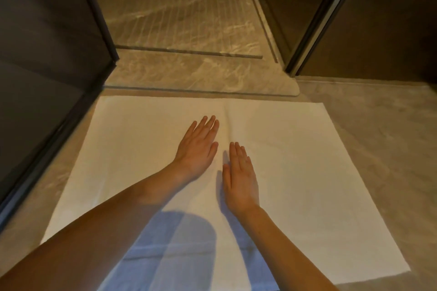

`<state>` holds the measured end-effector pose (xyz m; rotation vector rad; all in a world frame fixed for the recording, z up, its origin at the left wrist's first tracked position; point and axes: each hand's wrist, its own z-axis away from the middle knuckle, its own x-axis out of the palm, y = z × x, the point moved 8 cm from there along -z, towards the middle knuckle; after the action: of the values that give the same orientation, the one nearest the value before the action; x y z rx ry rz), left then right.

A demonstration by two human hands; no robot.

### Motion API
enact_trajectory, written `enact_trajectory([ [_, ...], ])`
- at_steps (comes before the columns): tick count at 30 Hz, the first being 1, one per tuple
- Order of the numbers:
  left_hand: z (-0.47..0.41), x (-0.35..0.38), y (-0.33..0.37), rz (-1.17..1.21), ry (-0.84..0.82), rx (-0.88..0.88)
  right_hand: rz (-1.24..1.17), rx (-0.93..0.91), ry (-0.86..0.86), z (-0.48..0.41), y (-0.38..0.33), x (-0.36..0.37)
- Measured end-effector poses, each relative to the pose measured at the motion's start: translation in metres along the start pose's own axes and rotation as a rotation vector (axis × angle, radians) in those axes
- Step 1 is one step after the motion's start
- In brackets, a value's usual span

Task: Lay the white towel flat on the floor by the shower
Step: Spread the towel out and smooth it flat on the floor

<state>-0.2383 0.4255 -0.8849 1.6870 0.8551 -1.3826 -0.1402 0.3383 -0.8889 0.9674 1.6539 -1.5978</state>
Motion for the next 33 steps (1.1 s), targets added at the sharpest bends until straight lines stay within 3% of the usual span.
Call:
enact_trajectory([
  [9, -0.017, 0.059, -0.039, 0.005, -0.129, 0.019, -0.102, 0.002, -0.044, -0.069, -0.007, 0.04],
  [16, -0.017, 0.057, -0.04, 0.022, -0.073, 0.031, 0.206, -0.096, -0.124, -0.065, 0.033, 0.047],
  [27, -0.016, 0.054, -0.04, 0.011, -0.069, 0.033, 0.33, 0.027, -0.077, -0.06, 0.116, -0.004],
  [33, -0.016, 0.055, -0.039, 0.028, -0.076, 0.024, 0.358, 0.211, -0.017, -0.047, 0.188, -0.056],
])
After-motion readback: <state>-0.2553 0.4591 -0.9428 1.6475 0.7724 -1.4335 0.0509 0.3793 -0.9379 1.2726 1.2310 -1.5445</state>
